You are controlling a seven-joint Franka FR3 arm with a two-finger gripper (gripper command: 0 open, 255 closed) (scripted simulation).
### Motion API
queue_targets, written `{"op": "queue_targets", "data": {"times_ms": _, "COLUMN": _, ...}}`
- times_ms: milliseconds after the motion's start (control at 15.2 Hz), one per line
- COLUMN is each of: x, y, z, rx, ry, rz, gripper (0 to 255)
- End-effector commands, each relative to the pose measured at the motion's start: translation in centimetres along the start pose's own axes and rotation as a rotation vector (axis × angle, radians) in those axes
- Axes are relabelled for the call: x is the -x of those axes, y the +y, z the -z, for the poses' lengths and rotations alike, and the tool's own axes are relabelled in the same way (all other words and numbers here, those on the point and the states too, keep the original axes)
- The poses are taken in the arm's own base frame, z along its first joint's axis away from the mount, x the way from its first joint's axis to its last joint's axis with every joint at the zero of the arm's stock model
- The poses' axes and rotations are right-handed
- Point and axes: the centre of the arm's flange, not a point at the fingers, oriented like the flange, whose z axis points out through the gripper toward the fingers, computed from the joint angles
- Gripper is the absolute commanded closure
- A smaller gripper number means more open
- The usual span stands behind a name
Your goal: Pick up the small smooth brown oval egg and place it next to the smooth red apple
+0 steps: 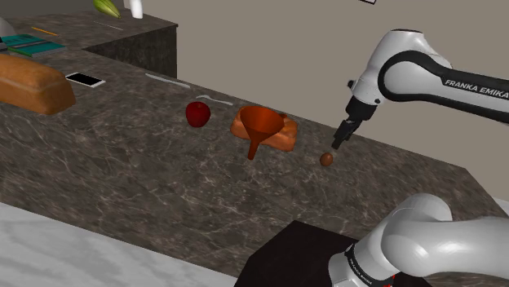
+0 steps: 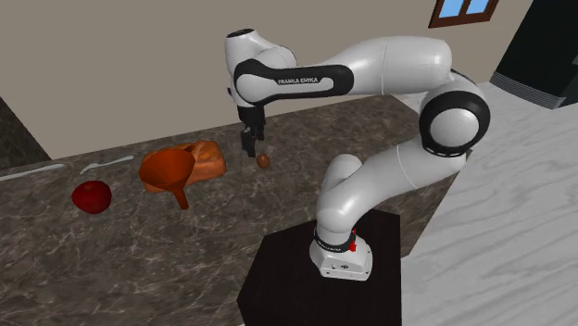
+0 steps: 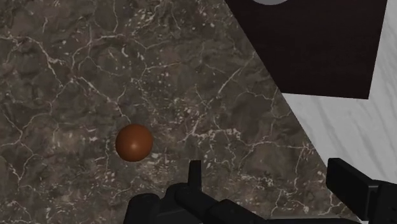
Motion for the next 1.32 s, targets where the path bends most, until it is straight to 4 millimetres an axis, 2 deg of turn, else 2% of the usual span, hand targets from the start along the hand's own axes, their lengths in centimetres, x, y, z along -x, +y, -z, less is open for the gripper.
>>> {"op": "queue_targets", "data": {"times_ms": 0, "x": -0.2, "y": 2.3, "z": -1.8, "rx": -0.006, "ry": 0.012, "rz": 0.02, "gripper": 0}}
{"op": "queue_targets", "data": {"times_ms": 858, "x": -3.4, "y": 14.9, "z": -13.5, "rx": -0.054, "ry": 0.081, "rz": 0.134, "gripper": 0}}
{"op": "queue_targets", "data": {"times_ms": 1254, "x": -3.7, "y": 15.0, "z": -16.4, "rx": -0.055, "ry": 0.082, "rz": 0.137, "gripper": 0}}
